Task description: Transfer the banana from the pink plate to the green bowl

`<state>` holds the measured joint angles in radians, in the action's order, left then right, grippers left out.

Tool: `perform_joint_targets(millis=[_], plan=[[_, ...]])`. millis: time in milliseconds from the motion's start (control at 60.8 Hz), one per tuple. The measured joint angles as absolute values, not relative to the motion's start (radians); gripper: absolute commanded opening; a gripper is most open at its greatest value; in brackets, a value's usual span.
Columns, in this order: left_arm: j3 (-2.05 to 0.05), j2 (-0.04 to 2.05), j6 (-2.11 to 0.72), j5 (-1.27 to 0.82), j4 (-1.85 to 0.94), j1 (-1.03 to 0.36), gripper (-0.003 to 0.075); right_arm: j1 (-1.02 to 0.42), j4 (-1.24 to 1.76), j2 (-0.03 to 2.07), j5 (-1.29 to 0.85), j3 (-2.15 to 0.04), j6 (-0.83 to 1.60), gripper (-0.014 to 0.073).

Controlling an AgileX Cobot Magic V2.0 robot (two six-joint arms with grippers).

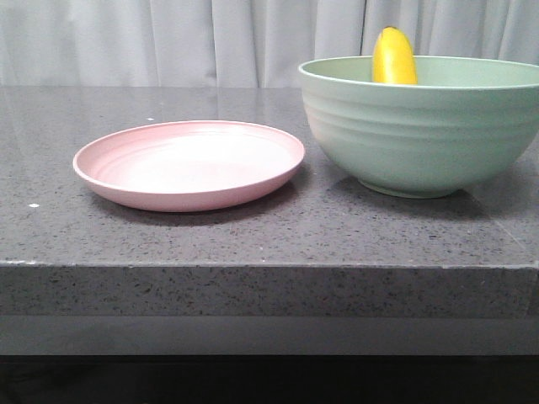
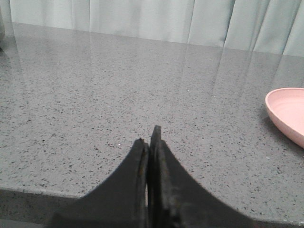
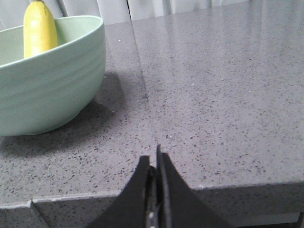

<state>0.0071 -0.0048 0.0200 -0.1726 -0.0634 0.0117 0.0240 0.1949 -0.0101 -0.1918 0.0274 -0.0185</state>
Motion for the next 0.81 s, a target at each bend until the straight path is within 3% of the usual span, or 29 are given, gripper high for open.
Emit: perform_joint_targets(millis=[806], plan=[[0.007,-0.005,0.020,-0.173,-0.063,0.012,-0.0020,0.024,0.184,-0.010,-0.193,0.027,-0.019,-0.0062]])
